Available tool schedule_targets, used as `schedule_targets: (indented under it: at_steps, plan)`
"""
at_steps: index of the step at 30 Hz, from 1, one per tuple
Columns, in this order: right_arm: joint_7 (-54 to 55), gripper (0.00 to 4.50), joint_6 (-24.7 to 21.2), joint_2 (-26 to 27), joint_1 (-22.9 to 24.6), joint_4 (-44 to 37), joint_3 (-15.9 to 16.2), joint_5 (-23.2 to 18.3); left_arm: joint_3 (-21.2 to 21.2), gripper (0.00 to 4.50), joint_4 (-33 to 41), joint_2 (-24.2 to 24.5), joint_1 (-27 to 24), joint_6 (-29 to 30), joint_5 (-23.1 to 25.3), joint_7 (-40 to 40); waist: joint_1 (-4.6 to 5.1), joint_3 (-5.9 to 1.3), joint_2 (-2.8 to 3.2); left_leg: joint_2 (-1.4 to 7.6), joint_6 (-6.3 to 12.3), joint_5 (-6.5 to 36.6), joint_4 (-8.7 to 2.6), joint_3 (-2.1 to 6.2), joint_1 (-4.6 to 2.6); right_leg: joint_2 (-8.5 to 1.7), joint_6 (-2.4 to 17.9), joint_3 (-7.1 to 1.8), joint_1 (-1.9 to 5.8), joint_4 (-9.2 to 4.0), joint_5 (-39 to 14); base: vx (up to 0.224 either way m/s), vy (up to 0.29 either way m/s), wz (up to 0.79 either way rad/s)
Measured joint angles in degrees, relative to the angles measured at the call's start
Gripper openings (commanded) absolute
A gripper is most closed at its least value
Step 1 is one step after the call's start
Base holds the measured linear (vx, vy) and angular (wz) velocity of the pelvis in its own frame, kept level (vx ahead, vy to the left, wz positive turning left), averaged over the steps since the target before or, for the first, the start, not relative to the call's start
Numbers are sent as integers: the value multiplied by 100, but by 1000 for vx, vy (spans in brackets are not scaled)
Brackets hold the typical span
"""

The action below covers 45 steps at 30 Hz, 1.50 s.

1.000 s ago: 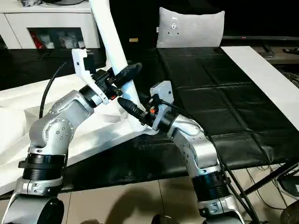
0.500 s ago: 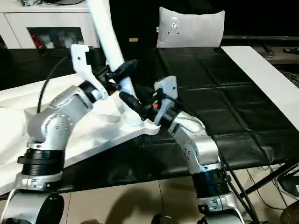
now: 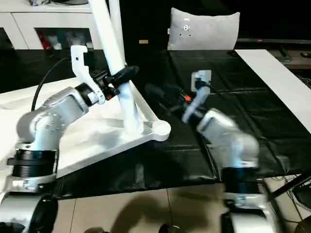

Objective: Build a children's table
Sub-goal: Insert table leg to table base

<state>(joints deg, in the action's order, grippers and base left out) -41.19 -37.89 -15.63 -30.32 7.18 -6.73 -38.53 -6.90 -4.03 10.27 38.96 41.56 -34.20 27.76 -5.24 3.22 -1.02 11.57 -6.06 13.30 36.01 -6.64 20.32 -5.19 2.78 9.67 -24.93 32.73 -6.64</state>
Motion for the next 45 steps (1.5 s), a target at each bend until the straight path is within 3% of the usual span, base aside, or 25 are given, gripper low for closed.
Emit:
schedule_targets:
  at_steps: [5, 9, 14, 16, 19, 21, 23, 30, 31, 35, 37, 45]
  plan:
    - [-748, 450, -351, -443, 31, -123, 259, -103, -1, 188, 142, 66, 14, 276, -441, 533, -34, 0, 0, 0, 0, -1, 1, -2, -1, 0, 0, 0, 1, 0, 0, 0, 0, 0]
    - [-1425, 450, -785, -727, 50, -301, 502, -429, 158, 188, 424, 217, 14, 383, -860, 1375, -48, 0, 0, 3, -1, -1, 1, -4, -2, 0, 0, 1, 1, 0, 0, 0, 0, 0]
    - [-2292, 450, -919, -1046, 44, -434, 918, -446, 603, 188, 675, 385, 16, 352, -894, 2188, -76, 0, 0, 4, -5, -3, 1, -5, -6, 0, 0, 1, 6, 0, 0, 0, 0, 0]
    - [-2421, 415, -920, -1041, 44, -433, 1012, -443, 675, 188, 672, 384, 20, 351, -894, 2316, -85, 0, 1, 6, -14, -7, 2, -7, -6, 0, 0, 3, 6, -1, 0, 0, 0, 0]
    - [-2557, 412, -937, -1052, 34, -429, 1093, -442, 712, 188, 656, 385, 80, 330, -893, 2415, -85, 0, 0, 11, -27, -13, 2, -8, -4, 0, -1, 13, 7, -4, 0, 0, 0, 0]
    - [-2591, 368, -940, -1051, 33, -429, 1181, -435, 714, 188, 652, 389, 169, 294, -893, 2443, -86, 0, 0, 18, -54, -7, 2, -8, 0, 0, -1, 27, 8, -8, 0, 0, 0, 0]
    - [-2627, 368, -928, -1050, 32, -427, 1195, -410, 714, 188, 650, 397, 189, 241, -893, 2466, -86, -1, 1, 24, -59, -9, 2, -8, 1, 0, -1, 35, 11, -11, 0, 0, 0, 0]
    - [-2641, 308, -815, -981, 7, -360, 1229, -283, 714, 188, 593, 407, 188, 205, -882, 2557, -86, -1, 1, 29, -63, -11, 3, -8, 14, 0, -1, 46, 11, -17, 0, 0, 0, 0]
    - [-2620, 283, -797, -976, 2, -360, 1236, -261, 717, 188, 593, 407, 188, 202, -880, 2559, -86, -1, 1, 29, -63, -11, 2, -7, 15, 0, -1, 46, 11, -17, 0, 0, 0, 0]
    - [-2604, 271, -730, -945, -1, -358, 1257, -194, 725, 188, 543, 414, 188, 155, -853, 2557, -92, -1, 1, 29, -62, -10, 2, -7, 16, 0, -1, 46, 11, -17, 0, 0, 0, 0]
    - [-2589, 239, -686, -921, -1, -357, 1286, -159, 731, 188, 527, 412, 187, 138, -839, 2554, -92, -1, 0, 29, -62, -10, 2, -7, 18, 0, -1, 46, 10, -17, 0, 0, 0, 0]
    - [-2428, 205, -453, -774, 0, -324, 1265, -7, 662, 188, 421, 376, 187, 66, -769, 2334, -86, -1, 0, 29, -63, -11, 3, -7, 19, 0, -1, 48, 10, -19, -1, 0, 0, 0]
